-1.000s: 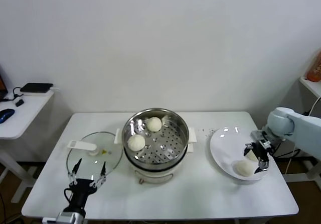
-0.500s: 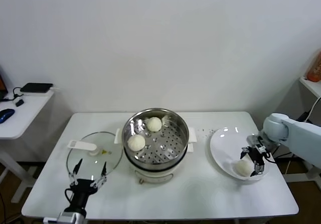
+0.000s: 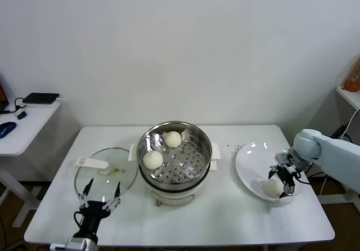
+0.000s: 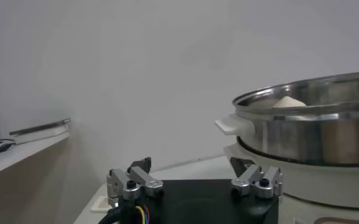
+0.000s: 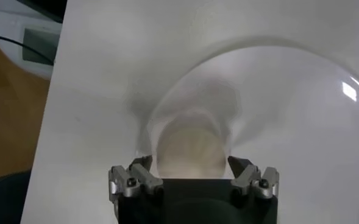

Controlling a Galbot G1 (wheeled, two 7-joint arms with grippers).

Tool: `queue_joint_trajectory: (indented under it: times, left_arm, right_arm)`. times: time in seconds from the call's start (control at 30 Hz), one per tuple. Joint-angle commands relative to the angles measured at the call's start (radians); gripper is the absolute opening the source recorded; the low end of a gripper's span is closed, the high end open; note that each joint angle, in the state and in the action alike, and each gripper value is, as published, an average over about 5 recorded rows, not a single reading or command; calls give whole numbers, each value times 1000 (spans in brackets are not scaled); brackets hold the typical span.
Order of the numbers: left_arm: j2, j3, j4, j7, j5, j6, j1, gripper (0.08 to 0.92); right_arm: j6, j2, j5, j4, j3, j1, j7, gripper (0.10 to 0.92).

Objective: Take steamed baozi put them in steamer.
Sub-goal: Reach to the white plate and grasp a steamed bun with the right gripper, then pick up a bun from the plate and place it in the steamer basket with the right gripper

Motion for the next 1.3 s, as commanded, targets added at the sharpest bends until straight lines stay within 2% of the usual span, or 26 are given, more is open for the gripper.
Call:
queue_joint_trajectory:
  times: [0.03,0.17,0.47,0.73,0.93,1.3]
  left_arm:
    - [-1,0,1,0,1,0,0,823]
    - [-2,0,2,0,0,0,-1,823]
    - [-4,1,7,-1,0,-1,-3,823]
    - [-4,-1,6,-1,-1,-2,0,823]
    - [-5,1,7,-2,-1,-2,0,823]
    - [-5,8,-1,-2,7,2,4,823]
  right_arm:
    - [-1,6,-8,-9,20,-17,0,823]
    - [-2,11,-10,-14,24,-19,-2,817]
    - [-4,13,-11,-19,29,-22,-4,719]
    - [0,1,5,9,25,14,-7,696]
    - [42,-11,52,104,-69,201,-25,696]
    - [265,87,-1,314,-192,597,-74,696]
